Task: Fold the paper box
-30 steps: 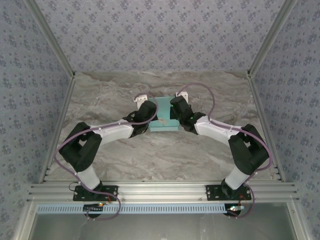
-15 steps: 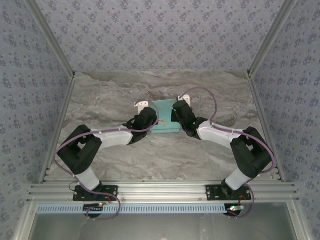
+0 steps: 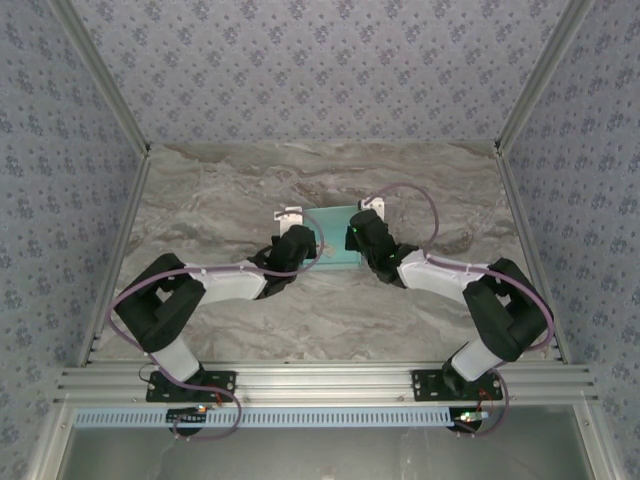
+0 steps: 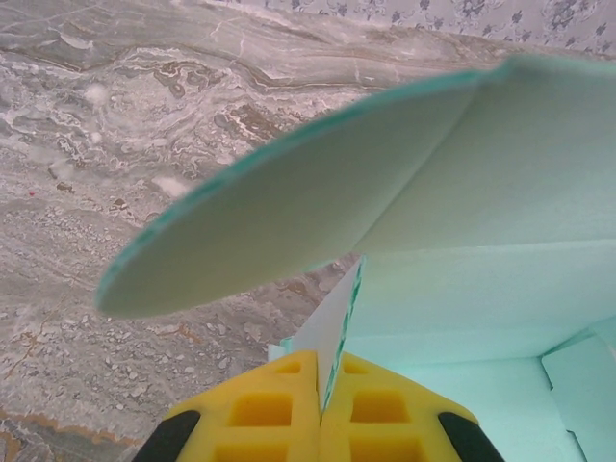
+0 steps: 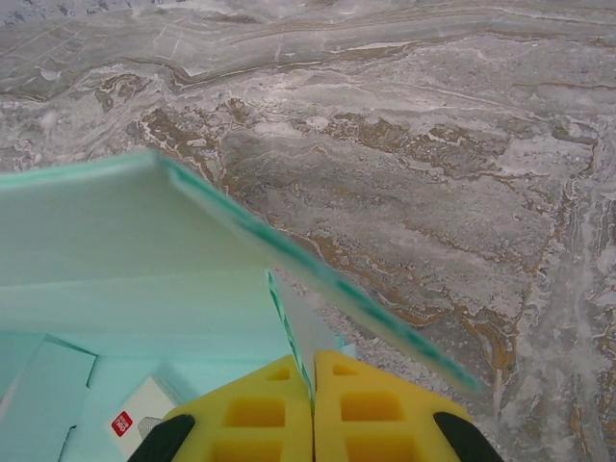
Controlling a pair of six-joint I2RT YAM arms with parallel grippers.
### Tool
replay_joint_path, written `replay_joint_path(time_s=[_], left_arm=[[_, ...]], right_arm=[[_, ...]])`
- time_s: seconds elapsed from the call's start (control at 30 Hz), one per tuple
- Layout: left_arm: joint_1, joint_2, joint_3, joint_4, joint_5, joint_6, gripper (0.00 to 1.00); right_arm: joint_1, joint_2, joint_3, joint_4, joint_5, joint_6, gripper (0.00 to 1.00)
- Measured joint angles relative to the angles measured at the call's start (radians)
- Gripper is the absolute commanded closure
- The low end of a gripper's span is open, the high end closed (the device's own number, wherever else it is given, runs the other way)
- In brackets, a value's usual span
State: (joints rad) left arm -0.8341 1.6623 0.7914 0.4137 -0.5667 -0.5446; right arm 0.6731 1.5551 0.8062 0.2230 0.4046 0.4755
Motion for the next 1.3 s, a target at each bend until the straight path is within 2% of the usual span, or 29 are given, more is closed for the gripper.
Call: replay_joint_path(time_s=[0.4,1.3], left_arm=[[-0.02,-0.023,-0.05,0.044,-0.02,0.048,0.98],[-0.097,-0.032,-0.182,0.182,-0.124,0.085,0.92]], right_arm=[[0.031,-0.031,-0.049,0.023,0.016,0.077,0.93],[0.171,-0.061,-0.19,0.13,0.177,0.173,0.92]])
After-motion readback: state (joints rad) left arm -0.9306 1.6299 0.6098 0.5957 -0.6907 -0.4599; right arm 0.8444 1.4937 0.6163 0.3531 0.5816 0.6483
